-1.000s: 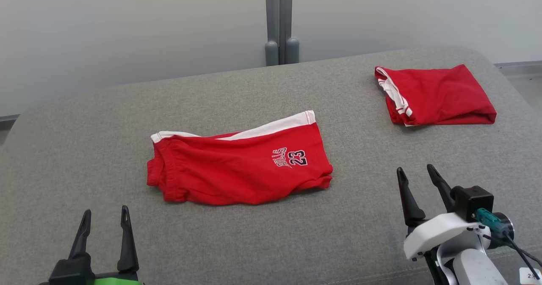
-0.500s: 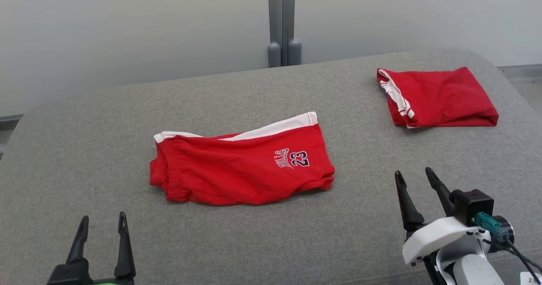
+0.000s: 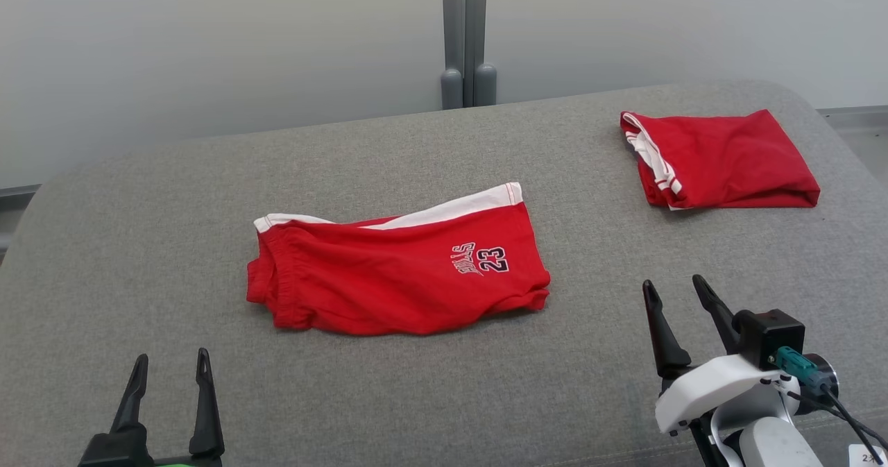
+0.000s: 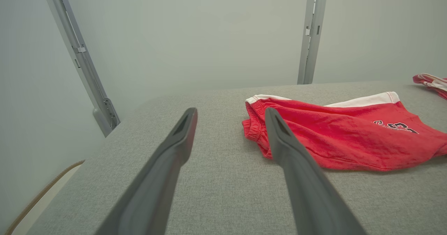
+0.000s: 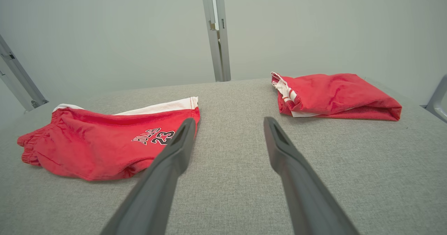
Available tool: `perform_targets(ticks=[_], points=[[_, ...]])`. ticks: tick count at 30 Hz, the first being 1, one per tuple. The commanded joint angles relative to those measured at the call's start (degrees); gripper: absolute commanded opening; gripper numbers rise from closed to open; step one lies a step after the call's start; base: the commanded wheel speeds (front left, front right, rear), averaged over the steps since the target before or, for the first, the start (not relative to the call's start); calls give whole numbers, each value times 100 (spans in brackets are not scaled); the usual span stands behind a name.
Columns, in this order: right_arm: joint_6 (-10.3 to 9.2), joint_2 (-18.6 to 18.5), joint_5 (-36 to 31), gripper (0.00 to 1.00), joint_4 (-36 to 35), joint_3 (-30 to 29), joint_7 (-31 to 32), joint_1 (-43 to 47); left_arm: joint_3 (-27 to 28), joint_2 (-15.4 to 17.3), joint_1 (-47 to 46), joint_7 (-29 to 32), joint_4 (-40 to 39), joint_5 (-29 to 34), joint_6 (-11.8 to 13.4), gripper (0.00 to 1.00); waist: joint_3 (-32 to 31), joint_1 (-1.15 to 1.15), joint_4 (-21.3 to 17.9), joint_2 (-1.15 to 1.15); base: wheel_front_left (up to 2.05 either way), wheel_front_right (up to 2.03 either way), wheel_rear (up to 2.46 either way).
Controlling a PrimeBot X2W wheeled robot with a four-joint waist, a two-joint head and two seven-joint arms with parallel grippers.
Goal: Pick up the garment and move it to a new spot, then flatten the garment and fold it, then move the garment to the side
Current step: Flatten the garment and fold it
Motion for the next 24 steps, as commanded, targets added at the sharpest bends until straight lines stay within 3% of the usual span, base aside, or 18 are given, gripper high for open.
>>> perform_targets(ticks=[1, 24], points=[[-7, -10, 22, 100, -26, 8, 2, 70, 1, -3, -11, -17, 14, -17, 15, 100, 3, 0, -1, 0, 0, 0, 0], [-7, 1, 15, 100, -31, -2, 21, 79, -29, 32, -37, -17, 33, -18, 62, 100, -10, 0, 21, 0, 0, 0, 0]])
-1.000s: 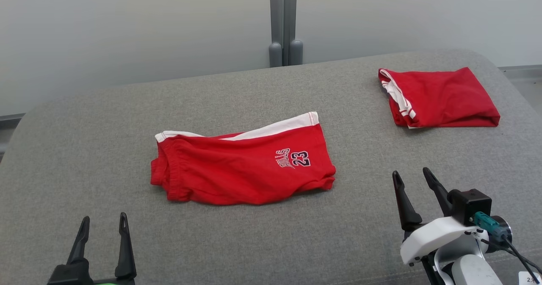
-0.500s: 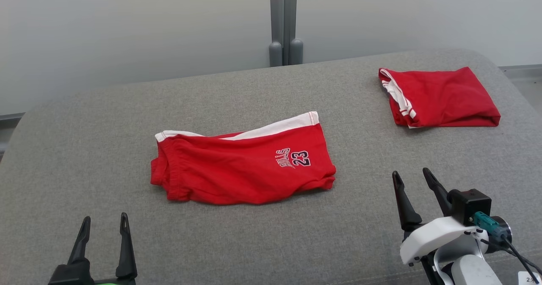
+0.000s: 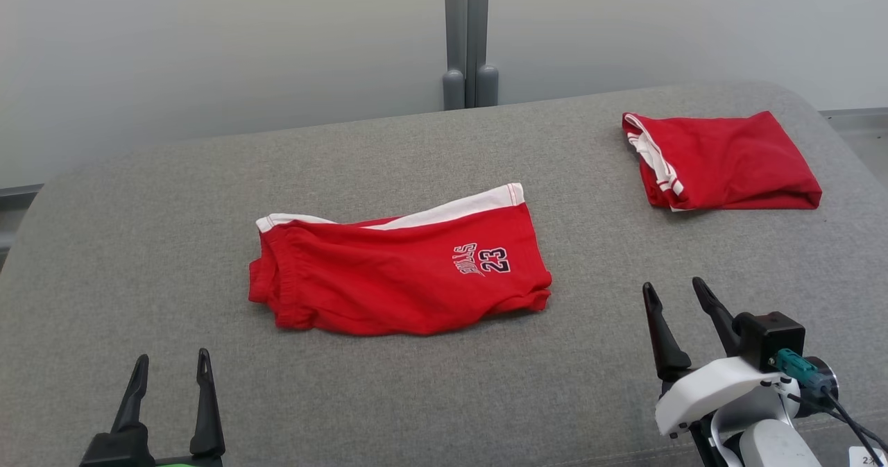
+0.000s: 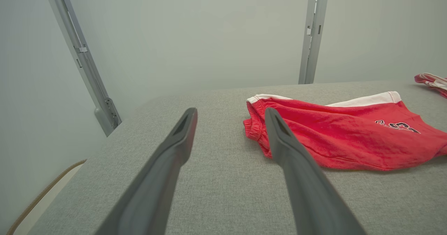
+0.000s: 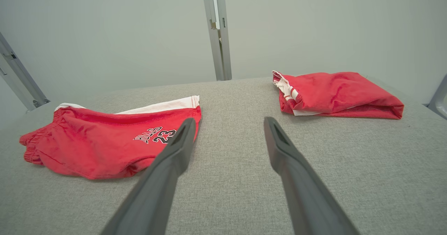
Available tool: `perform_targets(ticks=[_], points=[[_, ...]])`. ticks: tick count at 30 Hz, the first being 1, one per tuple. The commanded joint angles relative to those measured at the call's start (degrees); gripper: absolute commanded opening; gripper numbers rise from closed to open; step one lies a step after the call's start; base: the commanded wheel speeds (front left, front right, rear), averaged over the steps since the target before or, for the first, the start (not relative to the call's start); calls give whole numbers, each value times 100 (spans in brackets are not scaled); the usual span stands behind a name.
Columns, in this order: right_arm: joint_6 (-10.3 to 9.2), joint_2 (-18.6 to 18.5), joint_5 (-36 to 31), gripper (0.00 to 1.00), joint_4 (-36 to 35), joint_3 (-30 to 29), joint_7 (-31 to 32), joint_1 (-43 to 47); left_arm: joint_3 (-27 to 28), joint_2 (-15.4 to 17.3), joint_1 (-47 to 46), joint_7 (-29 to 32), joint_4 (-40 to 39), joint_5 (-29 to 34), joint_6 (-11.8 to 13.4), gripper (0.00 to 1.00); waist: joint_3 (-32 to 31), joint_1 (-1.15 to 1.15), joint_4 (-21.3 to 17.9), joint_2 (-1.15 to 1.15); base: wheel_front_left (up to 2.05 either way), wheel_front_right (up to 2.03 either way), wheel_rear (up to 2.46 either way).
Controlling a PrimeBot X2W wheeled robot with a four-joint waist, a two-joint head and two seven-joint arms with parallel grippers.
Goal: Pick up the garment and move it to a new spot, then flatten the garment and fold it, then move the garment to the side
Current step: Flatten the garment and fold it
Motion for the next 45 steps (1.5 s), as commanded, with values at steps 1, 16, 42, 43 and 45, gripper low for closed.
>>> perform_targets(ticks=[1, 16, 42, 43, 45], points=[[-7, -6, -3, 100, -21, -5, 16, 48, -6, 21, -33, -17, 20, -21, 28, 100, -2, 0, 4, 0, 0, 0, 0], [-6, -211, 333, 100, 316, 212, 91, -676, -135, -25, -196, -17, 13, -18, -1, 100, 95, 0, 322, 0, 0, 0, 0], [-7, -487, 786, 100, 4959, 360, 519, -3780, -703, -226, -1128, -17, 244, -44, -153, 100, 1131, 0, 1762, 0, 0, 0, 0], [-7, -476, 854, 100, 5084, 303, 521, -3847, -714, -230, -1149, -17, 252, -44, -163, 100, 1151, 0, 1795, 0, 0, 0, 0], [-7, -541, 873, 100, 5331, 287, 568, -3943, -741, -235, -1175, -17, 269, -48, -163, 100, 1184, 0, 1857, 0, 0, 0, 0]])
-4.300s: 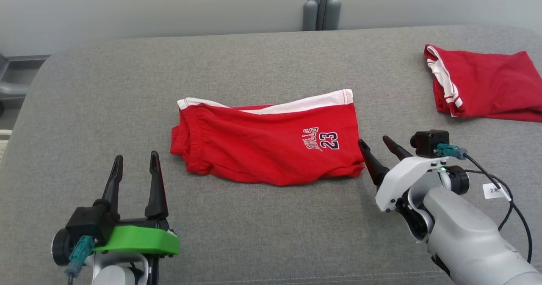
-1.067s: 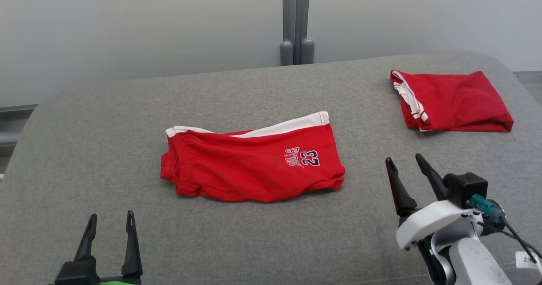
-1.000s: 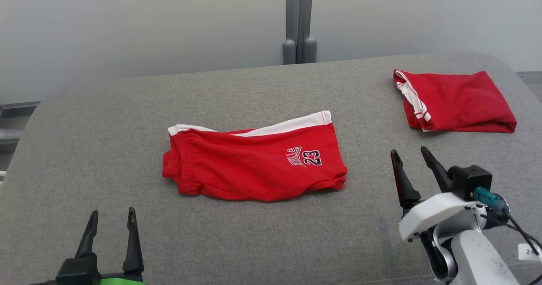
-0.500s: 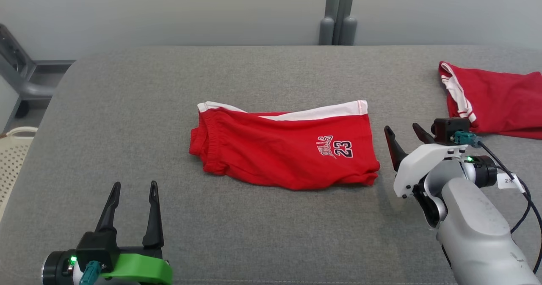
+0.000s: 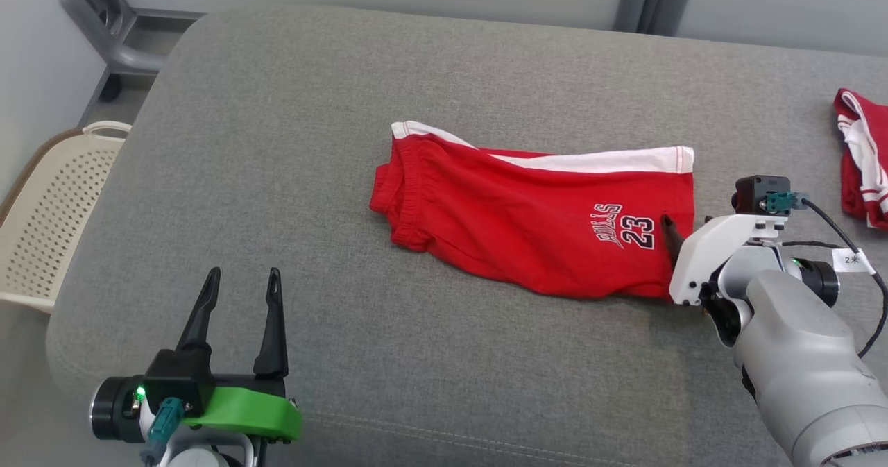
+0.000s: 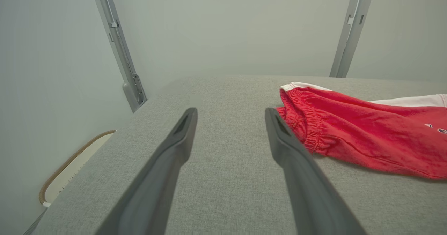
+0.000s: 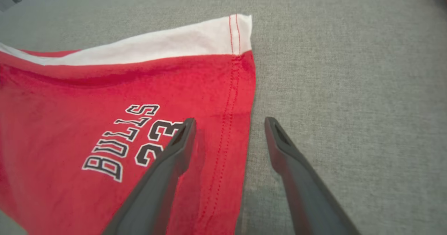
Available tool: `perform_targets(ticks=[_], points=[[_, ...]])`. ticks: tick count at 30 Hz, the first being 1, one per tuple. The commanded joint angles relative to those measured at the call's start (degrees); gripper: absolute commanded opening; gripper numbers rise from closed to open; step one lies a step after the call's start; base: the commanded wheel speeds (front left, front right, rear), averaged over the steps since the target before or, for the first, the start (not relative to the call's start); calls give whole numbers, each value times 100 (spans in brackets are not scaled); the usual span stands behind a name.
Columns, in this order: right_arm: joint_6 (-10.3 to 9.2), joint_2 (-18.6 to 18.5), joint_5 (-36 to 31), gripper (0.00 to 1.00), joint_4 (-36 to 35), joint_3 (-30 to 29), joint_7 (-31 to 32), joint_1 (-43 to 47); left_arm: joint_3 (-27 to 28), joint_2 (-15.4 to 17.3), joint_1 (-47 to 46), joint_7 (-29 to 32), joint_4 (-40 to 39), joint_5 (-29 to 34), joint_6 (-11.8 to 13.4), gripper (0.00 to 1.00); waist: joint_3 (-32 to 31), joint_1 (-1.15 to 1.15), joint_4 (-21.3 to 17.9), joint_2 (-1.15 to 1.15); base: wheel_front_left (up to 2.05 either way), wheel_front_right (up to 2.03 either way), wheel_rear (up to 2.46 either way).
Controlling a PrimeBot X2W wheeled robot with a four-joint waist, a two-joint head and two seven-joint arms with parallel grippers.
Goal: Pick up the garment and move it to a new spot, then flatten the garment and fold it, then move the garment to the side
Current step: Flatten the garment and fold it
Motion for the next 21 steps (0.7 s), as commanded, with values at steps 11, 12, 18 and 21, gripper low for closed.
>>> perform_targets(ticks=[11, 12, 18, 21], points=[[-4, 38, 348, 100, 563, -105, 397, -227, -32, -41, -194, -17, 24, -36, -19, 100, 329, -1, 318, 0, 0, 0, 0], [-3, 97, 428, 82, 573, -109, 448, -222, -30, -43, -204, -17, 33, -34, -18, 100, 340, -1, 315, 0, 0, 0, 0], [10, 274, 715, 0, 338, 196, 426, -161, -51, -50, -267, -17, 93, -14, -39, 100, 354, -1, 300, 0, 0, 0, 0], [3, 264, 865, 0, 179, 400, 273, -81, -45, -52, -262, -17, 110, 1, -36, 100, 306, -1, 264, 0, 0, 0, 0]])
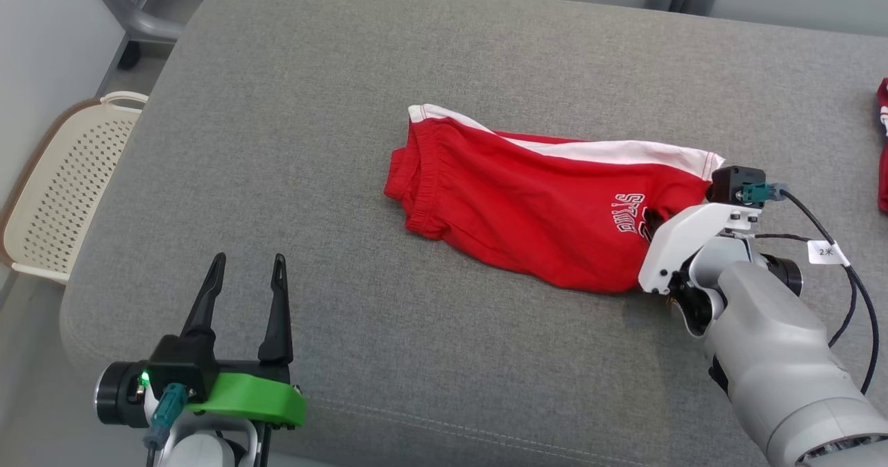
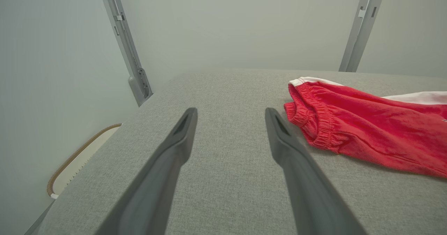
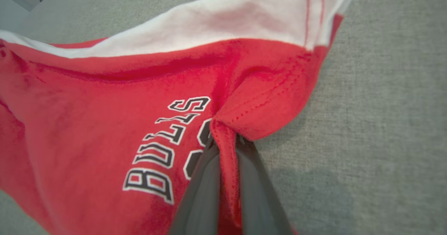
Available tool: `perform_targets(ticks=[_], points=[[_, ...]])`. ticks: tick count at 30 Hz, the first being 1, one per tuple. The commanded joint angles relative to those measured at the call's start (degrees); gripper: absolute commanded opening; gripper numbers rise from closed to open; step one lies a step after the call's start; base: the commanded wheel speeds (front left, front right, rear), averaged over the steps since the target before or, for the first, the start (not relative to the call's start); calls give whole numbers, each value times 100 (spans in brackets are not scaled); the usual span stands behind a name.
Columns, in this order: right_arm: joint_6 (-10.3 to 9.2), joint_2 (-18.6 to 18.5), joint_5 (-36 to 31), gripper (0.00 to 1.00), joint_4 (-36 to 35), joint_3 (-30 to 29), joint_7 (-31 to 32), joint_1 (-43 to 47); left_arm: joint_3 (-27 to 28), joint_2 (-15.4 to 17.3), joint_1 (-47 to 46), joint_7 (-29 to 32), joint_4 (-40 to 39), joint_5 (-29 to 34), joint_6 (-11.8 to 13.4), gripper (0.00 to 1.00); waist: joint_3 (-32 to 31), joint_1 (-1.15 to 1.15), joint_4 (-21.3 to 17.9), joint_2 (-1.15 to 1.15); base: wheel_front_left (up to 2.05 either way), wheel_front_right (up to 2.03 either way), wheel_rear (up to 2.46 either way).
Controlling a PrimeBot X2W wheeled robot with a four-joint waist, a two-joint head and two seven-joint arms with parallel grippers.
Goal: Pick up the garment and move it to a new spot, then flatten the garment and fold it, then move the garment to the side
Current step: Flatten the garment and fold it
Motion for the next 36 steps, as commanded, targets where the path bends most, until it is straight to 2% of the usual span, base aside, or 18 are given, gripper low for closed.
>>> perform_targets(ticks=[1, 13, 23, 28, 36], points=[[18, 2, 107, 0, -34, 101, -55, 171, 15, 5, -23, -17, 27, 10, -8, 100, -53, -1, -46, 0, 0, 0, 0], [10, -498, 691, 0, -450, 892, -286, 599, 80, 4, 273, -17, 54, 45, -42, 100, -531, -1, -447, 0, 0, 0, 0], [10, -1223, 1143, 0, -736, 1387, -114, 567, 29, -1, 400, -17, 69, 27, -47, 100, -757, -1, -641, 0, 0, 0, 0], [11, -1223, 1715, 0, -1194, 1549, 196, 568, 23, -4, 467, -17, 63, 19, -52, 100, -803, -1, -645, 0, 0, 0, 0], [11, -1090, 3106, 0, -2129, 1685, 944, 741, -49, -9, 430, -17, 85, -48, -52, 100, -839, -1, -540, 0, 0, 0, 0]])
